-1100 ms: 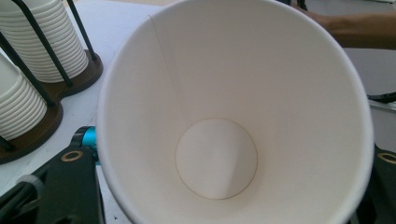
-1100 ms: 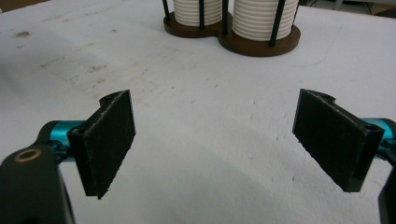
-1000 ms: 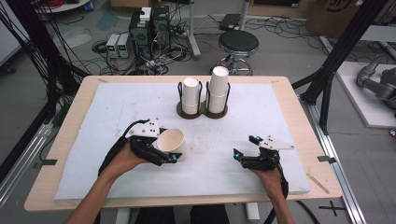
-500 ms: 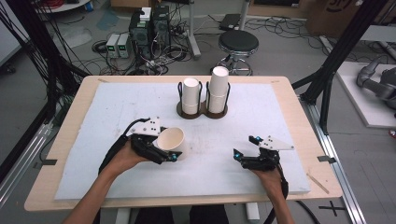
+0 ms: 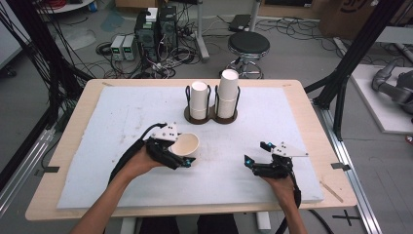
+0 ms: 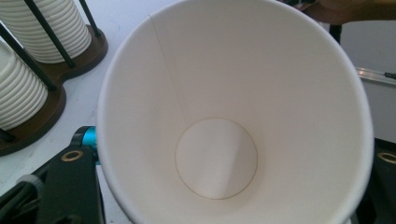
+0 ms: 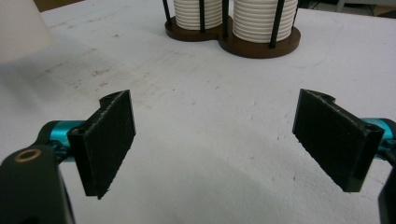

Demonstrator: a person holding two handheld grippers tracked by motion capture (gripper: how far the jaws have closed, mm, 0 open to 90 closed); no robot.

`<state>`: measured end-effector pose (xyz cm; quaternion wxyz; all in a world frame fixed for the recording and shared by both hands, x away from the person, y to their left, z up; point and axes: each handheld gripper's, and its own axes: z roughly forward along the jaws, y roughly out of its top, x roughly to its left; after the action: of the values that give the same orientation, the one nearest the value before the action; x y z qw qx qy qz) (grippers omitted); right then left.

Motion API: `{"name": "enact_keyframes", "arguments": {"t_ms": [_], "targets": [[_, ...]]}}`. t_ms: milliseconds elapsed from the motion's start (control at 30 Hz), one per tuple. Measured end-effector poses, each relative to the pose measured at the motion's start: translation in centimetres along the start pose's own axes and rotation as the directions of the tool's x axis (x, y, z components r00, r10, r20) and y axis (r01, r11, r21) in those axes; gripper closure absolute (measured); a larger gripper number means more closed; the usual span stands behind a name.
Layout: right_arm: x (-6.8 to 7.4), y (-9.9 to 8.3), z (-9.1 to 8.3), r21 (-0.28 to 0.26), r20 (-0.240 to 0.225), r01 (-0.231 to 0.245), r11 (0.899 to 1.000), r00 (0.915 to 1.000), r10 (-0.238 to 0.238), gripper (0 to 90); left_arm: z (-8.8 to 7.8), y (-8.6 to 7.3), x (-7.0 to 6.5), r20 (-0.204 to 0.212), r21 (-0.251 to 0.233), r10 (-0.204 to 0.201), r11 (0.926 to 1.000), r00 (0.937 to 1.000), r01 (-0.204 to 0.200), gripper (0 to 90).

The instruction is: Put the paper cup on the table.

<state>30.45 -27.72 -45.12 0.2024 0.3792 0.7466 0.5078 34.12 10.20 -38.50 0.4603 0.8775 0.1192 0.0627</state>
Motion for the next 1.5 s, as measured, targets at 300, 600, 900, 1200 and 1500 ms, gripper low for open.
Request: {"name": "enact_keyframes", "arguments": {"t_ms": [300,600,900,1200,1500], "targets": [[0.0,0.0,0.0,-0.001,-0.004,0.000,1.000,1.0000,0.000,13.7,2.6,0.1,0.8,-0.054,0.065,0.004,0.9979,0.9985,-0.001,28.2],[-0.1,0.0,0.0,-0.001,-0.008,0.000,1.000,1.0000,0.000,13.8,4.2,-0.1,1.2,-0.085,0.099,0.012,0.9951,0.9963,-0.003,28.2],[-0.1,-0.1,-0.1,-0.011,-0.008,-0.005,1.000,1.0000,0.004,13.8,5.0,-0.5,1.5,-0.084,0.139,-0.003,0.9902,0.9964,0.014,28.0],[-0.1,-0.1,-0.1,-0.010,-0.008,-0.002,1.000,1.0000,0.002,13.8,5.1,-0.5,1.4,-0.089,0.138,-0.007,0.9902,0.9960,0.020,26.6],[-0.1,-0.1,-0.1,-0.011,-0.015,-0.014,1.000,0.9998,0.014,13.7,6.0,-0.8,1.2,-0.087,0.184,-0.007,0.9827,0.9962,0.023,9.3]]}}
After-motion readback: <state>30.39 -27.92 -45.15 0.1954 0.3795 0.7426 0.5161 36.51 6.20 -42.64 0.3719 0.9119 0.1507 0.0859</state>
